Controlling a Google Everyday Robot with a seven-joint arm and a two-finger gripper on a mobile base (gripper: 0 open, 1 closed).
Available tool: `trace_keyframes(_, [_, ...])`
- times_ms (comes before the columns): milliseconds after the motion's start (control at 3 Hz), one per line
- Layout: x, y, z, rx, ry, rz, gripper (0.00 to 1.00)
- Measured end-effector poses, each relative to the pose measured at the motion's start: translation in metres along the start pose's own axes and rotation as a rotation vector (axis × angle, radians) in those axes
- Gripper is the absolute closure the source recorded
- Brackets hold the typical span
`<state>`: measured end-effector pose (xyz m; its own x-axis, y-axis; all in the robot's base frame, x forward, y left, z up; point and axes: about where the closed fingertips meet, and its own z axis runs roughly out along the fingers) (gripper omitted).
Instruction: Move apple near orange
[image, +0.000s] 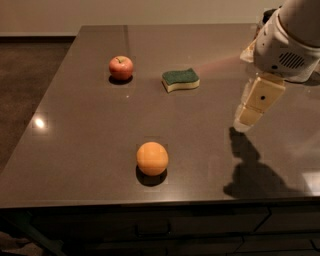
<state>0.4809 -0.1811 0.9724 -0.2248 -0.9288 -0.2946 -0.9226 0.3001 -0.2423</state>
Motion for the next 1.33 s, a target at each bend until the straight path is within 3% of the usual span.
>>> trace_keyframes(333, [-0.051, -0.027, 0.033, -0.028, -0.083, 0.022, 0.0])
trace_keyframes(667, [-0.087, -0.047, 0.056, -0.036, -0.133, 0.042, 0.0])
trace_keyframes(1000, [-0.144, -0.08, 0.099, -0.041, -0.199, 0.093, 0.0])
trace_keyframes(1333, [-0.18, -0.096, 0.128, -0.045, -0.248, 0.139, 0.0])
